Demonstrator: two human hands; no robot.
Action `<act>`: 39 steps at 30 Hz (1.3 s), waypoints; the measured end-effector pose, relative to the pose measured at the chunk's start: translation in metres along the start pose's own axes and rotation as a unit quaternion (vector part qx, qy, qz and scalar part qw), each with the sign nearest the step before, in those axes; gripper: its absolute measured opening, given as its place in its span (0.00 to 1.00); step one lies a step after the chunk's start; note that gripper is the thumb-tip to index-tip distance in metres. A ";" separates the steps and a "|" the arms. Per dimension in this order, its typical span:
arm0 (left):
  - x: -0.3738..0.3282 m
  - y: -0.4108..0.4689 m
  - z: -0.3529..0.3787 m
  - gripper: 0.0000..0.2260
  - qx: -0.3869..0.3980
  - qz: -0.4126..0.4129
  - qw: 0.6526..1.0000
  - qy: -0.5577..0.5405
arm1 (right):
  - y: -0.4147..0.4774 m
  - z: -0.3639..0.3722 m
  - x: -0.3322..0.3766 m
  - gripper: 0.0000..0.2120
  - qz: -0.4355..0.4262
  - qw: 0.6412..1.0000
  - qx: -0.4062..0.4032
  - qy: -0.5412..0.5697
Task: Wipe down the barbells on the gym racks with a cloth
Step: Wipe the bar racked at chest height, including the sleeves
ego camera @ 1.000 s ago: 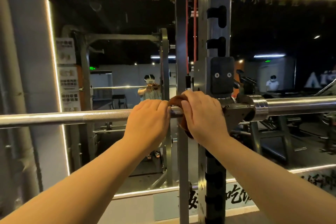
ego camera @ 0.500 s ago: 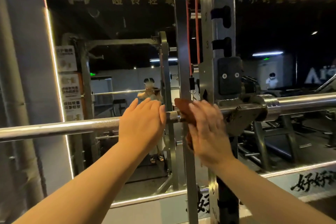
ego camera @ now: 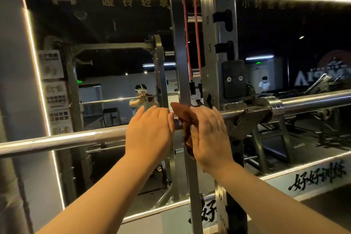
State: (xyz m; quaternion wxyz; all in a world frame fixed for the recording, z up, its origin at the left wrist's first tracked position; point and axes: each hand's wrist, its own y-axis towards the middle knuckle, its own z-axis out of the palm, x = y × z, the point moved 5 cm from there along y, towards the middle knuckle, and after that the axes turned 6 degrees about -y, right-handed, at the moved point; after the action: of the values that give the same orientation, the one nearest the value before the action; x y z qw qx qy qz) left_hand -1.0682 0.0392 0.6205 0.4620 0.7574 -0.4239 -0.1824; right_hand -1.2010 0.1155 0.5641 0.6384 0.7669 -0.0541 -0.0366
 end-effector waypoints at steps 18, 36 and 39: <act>0.038 -0.021 -0.012 0.18 0.017 0.054 0.998 0.005 | -0.005 0.000 0.008 0.19 0.218 0.969 -0.002 0.116; -0.003 0.005 -0.002 0.07 0.015 0.059 0.997 0.049 | 0.013 -0.003 0.033 0.17 0.064 0.991 0.102 0.056; -0.001 0.005 0.002 0.12 -0.023 0.055 0.997 0.042 | 0.006 -0.006 0.006 0.18 0.035 0.993 0.106 0.027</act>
State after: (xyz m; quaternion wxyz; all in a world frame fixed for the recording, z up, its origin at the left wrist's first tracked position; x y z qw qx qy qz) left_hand -1.0724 0.0383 0.6240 0.5063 0.7291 -0.4405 -0.1343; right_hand -1.1941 0.1197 0.5717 0.5555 0.8287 -0.0670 0.0124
